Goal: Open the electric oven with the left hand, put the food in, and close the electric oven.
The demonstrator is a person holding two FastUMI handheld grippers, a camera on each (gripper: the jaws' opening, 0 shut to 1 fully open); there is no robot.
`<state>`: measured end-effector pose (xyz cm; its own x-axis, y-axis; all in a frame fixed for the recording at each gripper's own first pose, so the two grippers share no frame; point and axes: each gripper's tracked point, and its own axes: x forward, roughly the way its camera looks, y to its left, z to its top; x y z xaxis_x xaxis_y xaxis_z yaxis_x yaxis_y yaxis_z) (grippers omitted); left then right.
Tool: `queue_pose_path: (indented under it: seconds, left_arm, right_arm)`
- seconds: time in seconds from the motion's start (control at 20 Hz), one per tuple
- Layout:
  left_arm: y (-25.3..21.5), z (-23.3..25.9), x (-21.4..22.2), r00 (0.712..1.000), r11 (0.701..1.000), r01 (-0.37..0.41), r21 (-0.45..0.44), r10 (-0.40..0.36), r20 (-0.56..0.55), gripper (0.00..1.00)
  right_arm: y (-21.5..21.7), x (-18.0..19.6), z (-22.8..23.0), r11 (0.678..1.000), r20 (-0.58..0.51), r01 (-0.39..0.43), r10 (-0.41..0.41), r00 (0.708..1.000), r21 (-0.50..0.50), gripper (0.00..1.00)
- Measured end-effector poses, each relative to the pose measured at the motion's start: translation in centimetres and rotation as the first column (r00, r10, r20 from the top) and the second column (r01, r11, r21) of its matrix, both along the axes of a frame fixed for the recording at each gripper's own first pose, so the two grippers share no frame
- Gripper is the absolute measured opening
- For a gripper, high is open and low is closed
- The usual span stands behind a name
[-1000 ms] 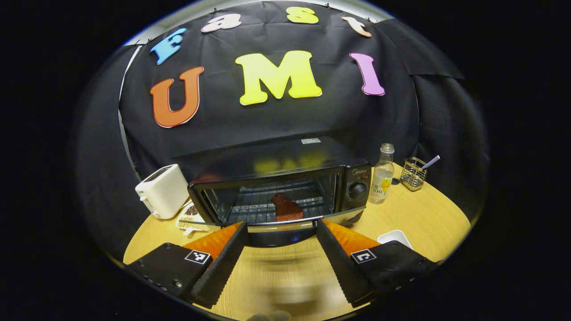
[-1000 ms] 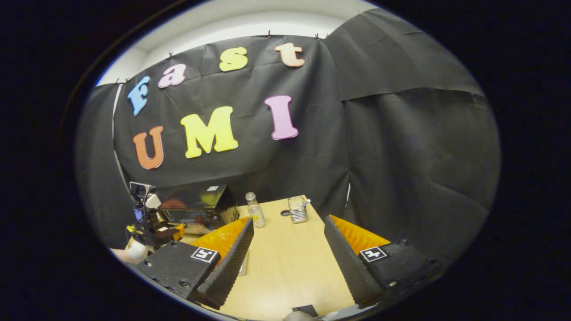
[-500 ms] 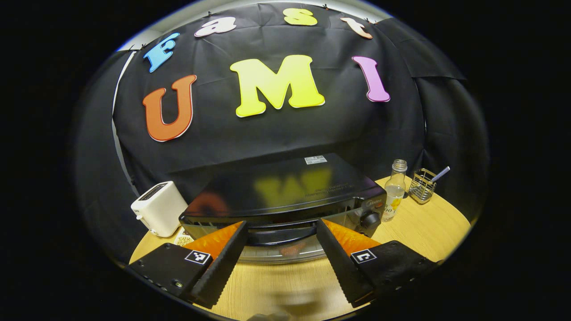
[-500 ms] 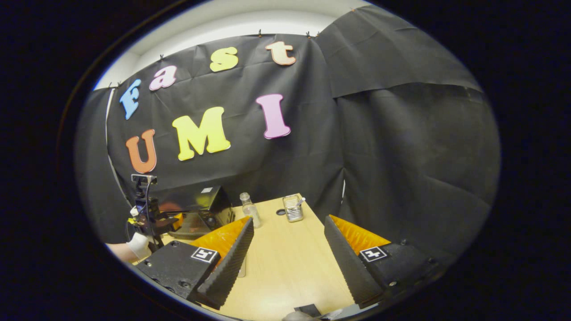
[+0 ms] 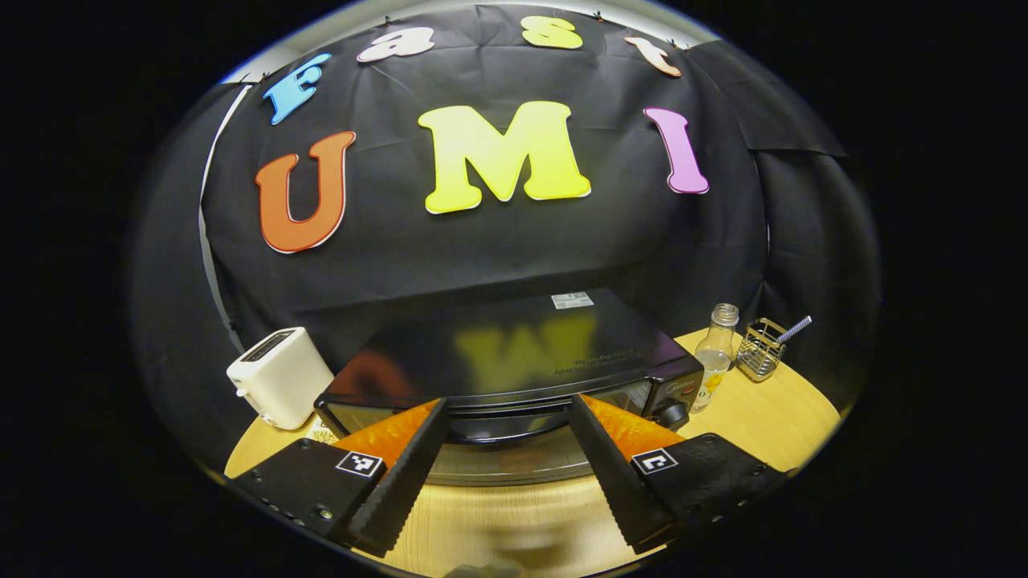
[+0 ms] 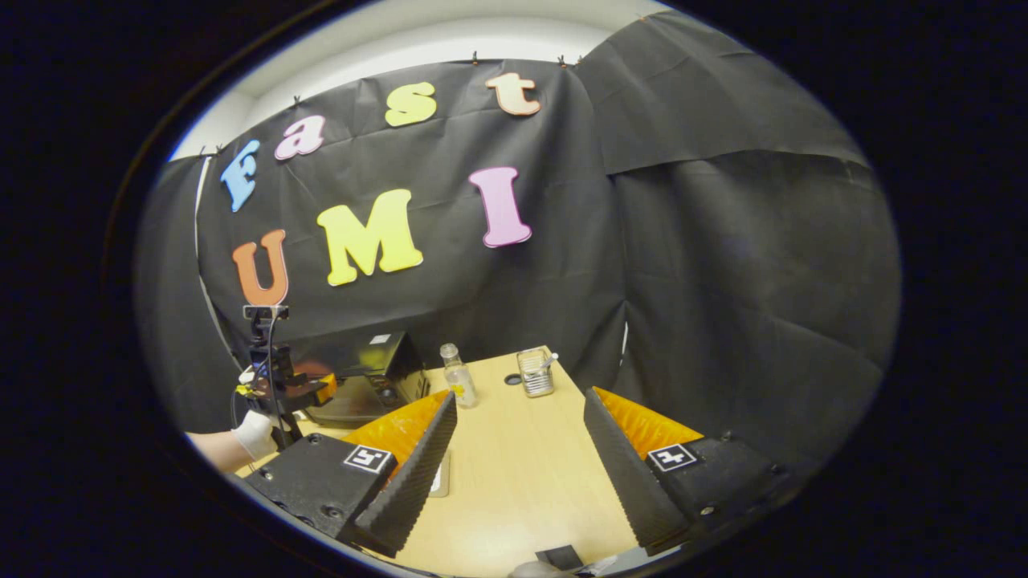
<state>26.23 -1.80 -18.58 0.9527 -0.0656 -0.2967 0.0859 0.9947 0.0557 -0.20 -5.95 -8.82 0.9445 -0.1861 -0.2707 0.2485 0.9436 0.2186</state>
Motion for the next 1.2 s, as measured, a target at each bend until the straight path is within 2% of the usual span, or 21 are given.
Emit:
queue_pose_path:
  seconds: [0.2,0.6,0.75,0.95,1.2]
  left_arm:
    - [0.6,4.7,-2.9,0.996,1.0,0.002,-0.022,0.0,0.091,0.97]
    - [3.6,13.9,-13.6,0.976,0.997,0.003,-0.078,0.014,0.217,0.96]
    - [6.1,15.4,-17.3,0.97,0.996,-0.047,-0.079,0.064,0.233,0.96]
    - [10.2,15.9,-21.8,0.96,0.989,-0.146,-0.033,0.15,0.237,0.96]
    - [11.5,15.7,-25.1,0.955,0.979,-0.203,-0.022,0.203,0.218,0.96]
  right_arm:
    - [1.2,0.5,0.5,1.0,0.017,-0.028,0.028,0.999,-0.009,1.0]
    - [5.9,3.2,3.4,0.984,0.089,-0.149,0.157,0.984,-0.094,1.0]
    - [7.9,4.4,4.5,0.972,0.119,-0.196,0.212,0.97,-0.131,1.0]
    - [9.9,5.3,5.3,0.954,0.138,-0.249,0.273,0.952,-0.167,1.0]
    - [12.1,6.3,4.1,0.938,0.123,-0.304,0.326,0.937,-0.165,1.0]
